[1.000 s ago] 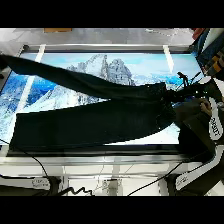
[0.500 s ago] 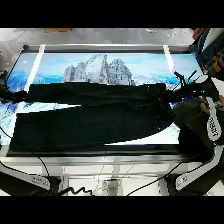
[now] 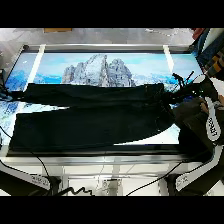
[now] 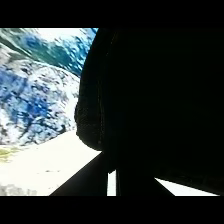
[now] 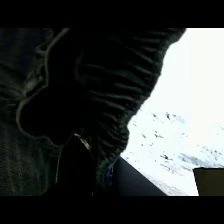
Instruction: Fold the clothes and pants, and hang the long-sleeved shirts on hangers.
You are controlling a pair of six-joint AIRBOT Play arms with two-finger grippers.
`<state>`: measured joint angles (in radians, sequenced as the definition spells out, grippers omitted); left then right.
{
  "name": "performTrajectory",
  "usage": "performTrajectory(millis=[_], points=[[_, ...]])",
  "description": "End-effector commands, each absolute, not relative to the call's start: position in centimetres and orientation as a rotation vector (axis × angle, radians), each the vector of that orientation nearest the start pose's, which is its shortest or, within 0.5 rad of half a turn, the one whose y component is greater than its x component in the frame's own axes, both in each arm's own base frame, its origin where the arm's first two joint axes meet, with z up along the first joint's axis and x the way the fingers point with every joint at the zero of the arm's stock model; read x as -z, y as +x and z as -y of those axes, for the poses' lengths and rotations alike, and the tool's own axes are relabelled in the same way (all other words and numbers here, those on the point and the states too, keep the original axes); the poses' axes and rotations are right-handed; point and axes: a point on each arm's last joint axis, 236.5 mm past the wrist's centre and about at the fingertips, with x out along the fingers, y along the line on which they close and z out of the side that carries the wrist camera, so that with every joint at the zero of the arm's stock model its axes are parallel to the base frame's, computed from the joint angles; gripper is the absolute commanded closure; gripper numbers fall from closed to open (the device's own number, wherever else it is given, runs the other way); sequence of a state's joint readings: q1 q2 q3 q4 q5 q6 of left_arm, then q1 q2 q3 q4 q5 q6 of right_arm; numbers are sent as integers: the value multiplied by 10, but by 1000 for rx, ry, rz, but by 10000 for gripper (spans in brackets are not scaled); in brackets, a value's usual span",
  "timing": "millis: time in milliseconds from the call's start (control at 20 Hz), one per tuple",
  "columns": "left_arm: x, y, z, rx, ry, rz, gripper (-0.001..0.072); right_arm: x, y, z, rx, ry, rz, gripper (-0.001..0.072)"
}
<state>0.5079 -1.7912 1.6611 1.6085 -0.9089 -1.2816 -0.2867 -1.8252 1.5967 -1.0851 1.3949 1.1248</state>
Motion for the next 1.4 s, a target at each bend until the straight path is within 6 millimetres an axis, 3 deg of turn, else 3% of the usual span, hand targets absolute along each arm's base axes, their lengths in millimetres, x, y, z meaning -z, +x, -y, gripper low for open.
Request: performTrajectory(millis=[0, 100, 300, 450, 500, 550, 600, 650, 700, 750, 900, 1050, 1100, 1200, 1300, 1350], points=[[-4, 479, -315, -453, 146, -1066, 687, 70, 447, 47, -281, 241, -1459, 683], [4, 469, -315, -456, 132, -1111, 687, 73, 452, 55, -224, 245, -1447, 683], [51, 439, -303, -426, 72, -1306, 687, 72, 458, 56, -215, 246, -1424, 683], [74, 432, -299, -410, 54, -1371, 681, 72, 458, 56, -216, 248, -1424, 682], [76, 432, -298, -408, 55, -1372, 617, 72, 458, 56, -217, 249, -1423, 682], [75, 432, -298, -409, 56, -1371, 393, 72, 458, 55, -218, 252, -1423, 682], [74, 433, -299, -410, 55, -1370, 56, 72, 458, 55, -219, 252, -1424, 666], [73, 432, -298, -426, 37, -1364, 3, 72, 458, 55, -216, 257, -1425, 567], [69, 432, -298, -441, 21, -1358, 1, 72, 457, 54, -200, 278, -1432, 348], [64, 431, -298, -446, 19, -1352, 2, 72, 457, 54, -182, 298, -1435, 145], [31, 433, -299, -464, 29, -1298, 5, 60, 457, 55, -161, 307, -1418, 123], [-21, 436, -293, -490, -5, -1185, 33, 31, 458, 61, -105, 312, -1373, 126], [-41, 441, -282, -484, -85, -1116, 136, 18, 456, 62, -91, 312, -1356, 127], [-80, 457, -246, -386, -240, -978, 274, -12, 445, 65, -78, 272, -1335, 162], [-121, 472, -202, -233, -345, -861, 590, -42, 423, 84, 30, 218, -1337, 169], [-140, 477, -177, -132, -357, -820, 684, -54, 407, 95, 90, 187, -1360, 173]])
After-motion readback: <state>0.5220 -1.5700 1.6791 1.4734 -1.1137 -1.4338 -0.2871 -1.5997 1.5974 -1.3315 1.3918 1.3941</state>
